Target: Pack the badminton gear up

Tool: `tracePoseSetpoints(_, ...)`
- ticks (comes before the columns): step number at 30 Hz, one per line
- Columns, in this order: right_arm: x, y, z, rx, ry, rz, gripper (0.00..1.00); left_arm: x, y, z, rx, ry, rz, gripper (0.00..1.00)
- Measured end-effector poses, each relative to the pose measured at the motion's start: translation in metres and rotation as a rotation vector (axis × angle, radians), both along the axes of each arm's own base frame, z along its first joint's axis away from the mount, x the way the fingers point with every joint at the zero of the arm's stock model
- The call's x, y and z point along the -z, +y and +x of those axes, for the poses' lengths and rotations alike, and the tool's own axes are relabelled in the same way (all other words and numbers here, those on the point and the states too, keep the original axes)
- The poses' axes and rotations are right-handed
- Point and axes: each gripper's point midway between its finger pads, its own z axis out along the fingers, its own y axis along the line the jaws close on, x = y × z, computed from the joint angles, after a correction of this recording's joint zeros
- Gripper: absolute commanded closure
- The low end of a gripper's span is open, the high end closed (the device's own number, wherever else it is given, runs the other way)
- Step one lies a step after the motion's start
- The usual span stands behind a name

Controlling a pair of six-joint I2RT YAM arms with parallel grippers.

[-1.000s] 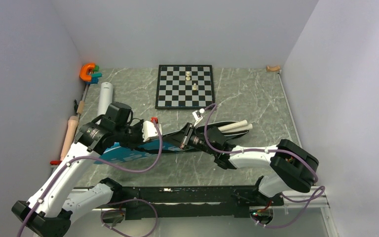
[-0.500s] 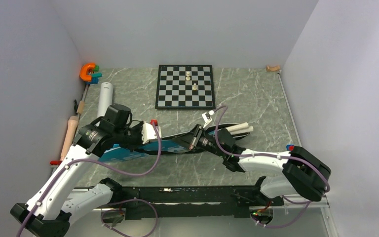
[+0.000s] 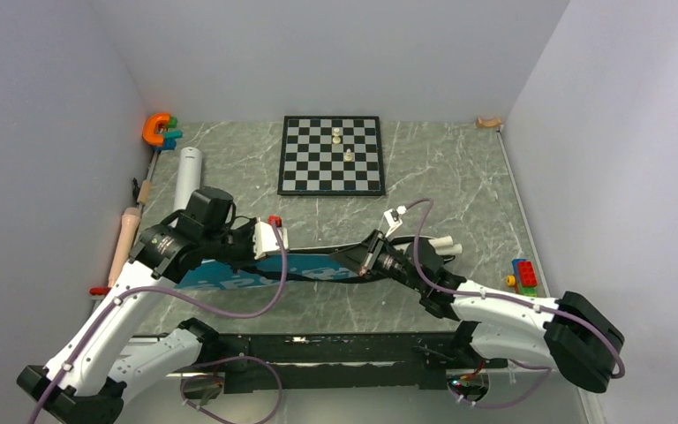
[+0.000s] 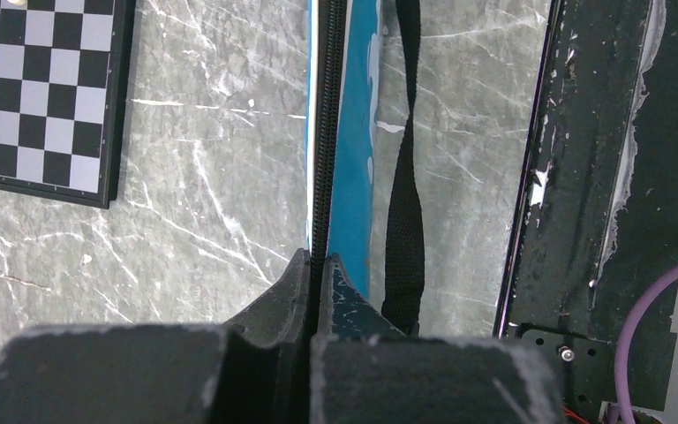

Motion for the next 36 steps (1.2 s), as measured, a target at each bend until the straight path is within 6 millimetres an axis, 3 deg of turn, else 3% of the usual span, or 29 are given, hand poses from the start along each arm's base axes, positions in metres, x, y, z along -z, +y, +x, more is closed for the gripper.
tracePoseSetpoints(6, 0.007, -0.018, -0.003, 0.033, 0.001, -0.027, 1.0, 0.0, 0.001, -0.001, 0.002, -0.001, 0.001, 1.0)
tracePoseSetpoints(19, 0.022, -0.094, 0.008, 0.234, -0.026, -0.193, 1.0, 0.0, 0.001, -0.002, 0.007, -0.006, 0.0, 1.0)
tracePoseSetpoints(27, 0.043, -0.112, 0.006, 0.245, 0.005, -0.35, 1.0, 0.002, 0.004, -0.001, 0.008, -0.015, 0.019, 0.98)
tracePoseSetpoints(31, 0.042, -0.116, 0.007, 0.243, -0.006, -0.394, 1.0, 0.002, 0.004, 0.0, 0.01, -0.025, 0.025, 0.79)
tracePoseSetpoints(33, 0.042, -0.115, 0.008, 0.234, -0.008, -0.415, 1.0, 0.002, 0.004, 0.001, 0.014, -0.028, 0.03, 0.55)
tracePoseSetpoints(36, 0.043, -0.11, 0.01, 0.208, -0.002, -0.442, 1.0, 0.002, 0.003, 0.003, 0.023, -0.031, 0.033, 0.12)
